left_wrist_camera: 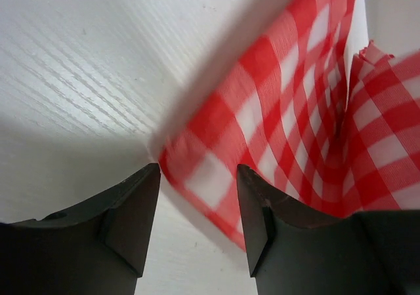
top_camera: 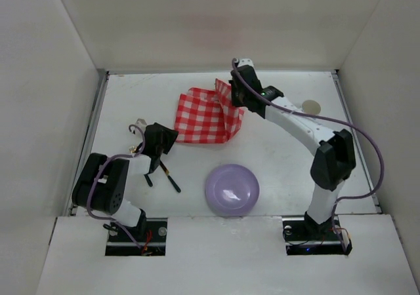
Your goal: Set the dinner table for one person
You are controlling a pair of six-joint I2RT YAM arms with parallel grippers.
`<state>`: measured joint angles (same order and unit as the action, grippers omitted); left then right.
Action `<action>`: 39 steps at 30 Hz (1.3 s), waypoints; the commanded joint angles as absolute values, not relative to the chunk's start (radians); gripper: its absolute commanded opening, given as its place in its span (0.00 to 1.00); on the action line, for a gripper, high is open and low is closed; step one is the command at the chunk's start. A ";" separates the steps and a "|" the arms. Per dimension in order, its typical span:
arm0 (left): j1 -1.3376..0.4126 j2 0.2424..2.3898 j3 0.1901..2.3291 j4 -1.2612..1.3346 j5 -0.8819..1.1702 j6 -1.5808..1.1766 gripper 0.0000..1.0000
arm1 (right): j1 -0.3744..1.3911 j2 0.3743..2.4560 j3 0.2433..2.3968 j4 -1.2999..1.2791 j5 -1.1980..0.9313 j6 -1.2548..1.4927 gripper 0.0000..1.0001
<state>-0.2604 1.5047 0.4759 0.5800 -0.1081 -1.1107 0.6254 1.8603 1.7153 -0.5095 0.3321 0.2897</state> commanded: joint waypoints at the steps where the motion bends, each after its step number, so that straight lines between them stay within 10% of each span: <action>1: -0.255 1.526 0.508 0.604 -0.107 -1.123 0.46 | 0.604 1.758 1.541 -0.332 0.316 0.369 0.07; 12: -0.335 1.528 0.480 0.598 -0.078 -1.137 0.43 | 0.498 1.436 0.951 0.070 0.387 0.748 0.08; 23: -0.369 1.512 0.543 0.436 -0.051 -0.980 0.49 | 0.461 1.433 0.891 0.161 0.324 0.782 0.08; 30: -0.381 1.611 0.623 0.482 -0.040 -1.025 0.09 | 0.420 1.388 0.868 0.172 0.324 0.805 0.08; 39: -0.355 1.385 0.451 0.540 -0.209 -1.032 0.04 | 0.331 1.184 0.589 0.192 0.360 1.008 0.09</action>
